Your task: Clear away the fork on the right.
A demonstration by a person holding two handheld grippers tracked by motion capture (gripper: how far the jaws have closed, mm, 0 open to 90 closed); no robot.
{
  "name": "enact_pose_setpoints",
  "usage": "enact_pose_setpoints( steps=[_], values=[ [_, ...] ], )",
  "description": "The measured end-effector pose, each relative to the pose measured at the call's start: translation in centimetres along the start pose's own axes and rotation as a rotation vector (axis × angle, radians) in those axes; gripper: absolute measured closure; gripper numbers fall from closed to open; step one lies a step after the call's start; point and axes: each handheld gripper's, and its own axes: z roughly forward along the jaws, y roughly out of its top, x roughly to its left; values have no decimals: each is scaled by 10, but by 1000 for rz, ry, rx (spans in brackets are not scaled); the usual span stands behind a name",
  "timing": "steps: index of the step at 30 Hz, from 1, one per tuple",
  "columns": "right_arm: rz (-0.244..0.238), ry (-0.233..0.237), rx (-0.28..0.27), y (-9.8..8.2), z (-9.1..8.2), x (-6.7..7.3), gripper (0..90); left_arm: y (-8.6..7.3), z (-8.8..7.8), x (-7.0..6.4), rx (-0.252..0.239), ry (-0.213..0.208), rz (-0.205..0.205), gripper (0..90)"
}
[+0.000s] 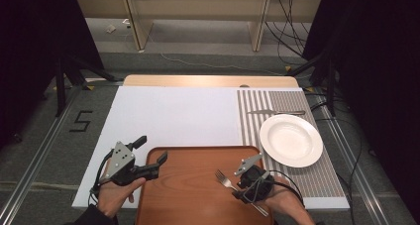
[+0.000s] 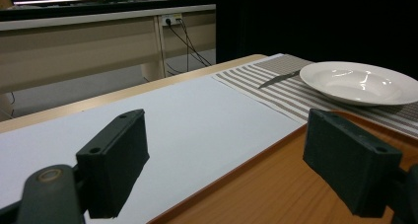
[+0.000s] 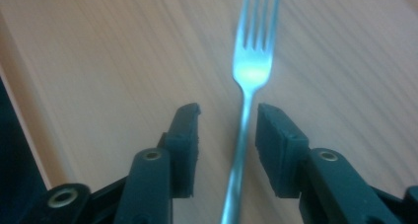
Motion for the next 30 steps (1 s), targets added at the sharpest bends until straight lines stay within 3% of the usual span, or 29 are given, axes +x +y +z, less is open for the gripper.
enact_pose_setpoints(
  steps=[10, 21, 30],
  values=[
    [-62, -11, -33, 6, 5, 10, 674, 0, 0, 0, 2, 3, -1, 165],
    [-94, -27, 36, 6, 14, 8, 877, 0, 0, 0, 3, 3, -3, 166],
    [-109, -47, 74, 5, 17, 9, 900, 0, 0, 0, 2, 3, -1, 166]
  ],
)
